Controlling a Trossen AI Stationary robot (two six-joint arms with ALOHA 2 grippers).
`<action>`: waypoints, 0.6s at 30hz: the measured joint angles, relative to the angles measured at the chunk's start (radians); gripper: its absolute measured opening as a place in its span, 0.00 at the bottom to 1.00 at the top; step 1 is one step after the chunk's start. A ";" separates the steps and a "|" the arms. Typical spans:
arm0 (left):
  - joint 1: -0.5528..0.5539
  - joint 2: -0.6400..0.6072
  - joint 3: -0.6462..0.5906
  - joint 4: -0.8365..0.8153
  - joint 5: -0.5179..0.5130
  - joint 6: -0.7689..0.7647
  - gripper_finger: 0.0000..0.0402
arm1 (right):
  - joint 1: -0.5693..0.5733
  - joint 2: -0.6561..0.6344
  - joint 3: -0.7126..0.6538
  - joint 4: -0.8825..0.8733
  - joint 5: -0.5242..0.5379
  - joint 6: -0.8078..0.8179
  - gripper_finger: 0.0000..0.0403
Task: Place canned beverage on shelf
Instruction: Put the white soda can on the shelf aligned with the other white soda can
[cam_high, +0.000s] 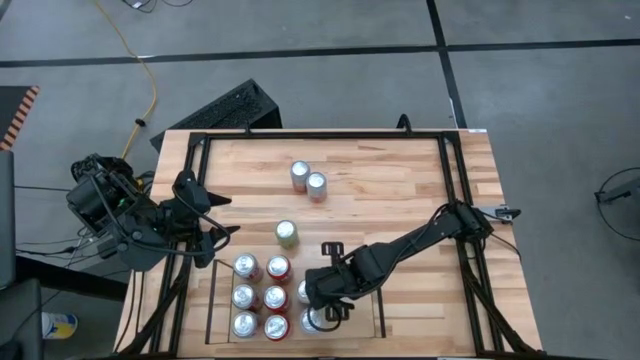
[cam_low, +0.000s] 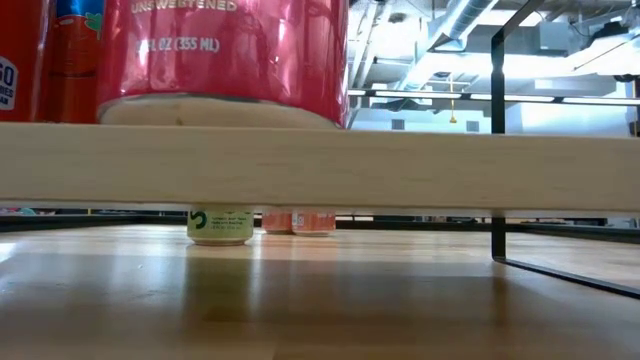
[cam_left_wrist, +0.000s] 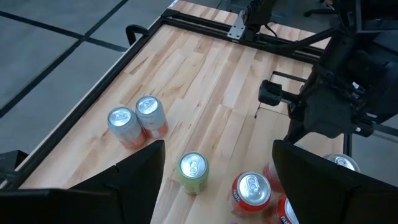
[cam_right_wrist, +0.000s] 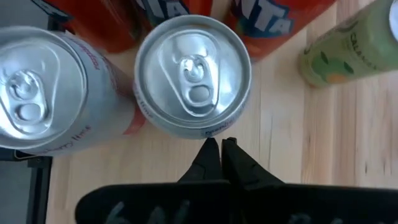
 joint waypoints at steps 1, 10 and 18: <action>0.000 0.000 0.000 0.000 0.000 0.001 0.70 | -0.001 0.000 0.000 0.004 0.000 -0.008 0.00; 0.000 0.000 0.000 0.000 0.000 0.007 0.70 | -0.007 0.000 0.000 0.016 0.000 -0.039 0.00; 0.000 0.000 0.000 0.001 0.000 -0.004 0.70 | 0.038 -0.023 0.002 -0.108 0.000 0.147 0.00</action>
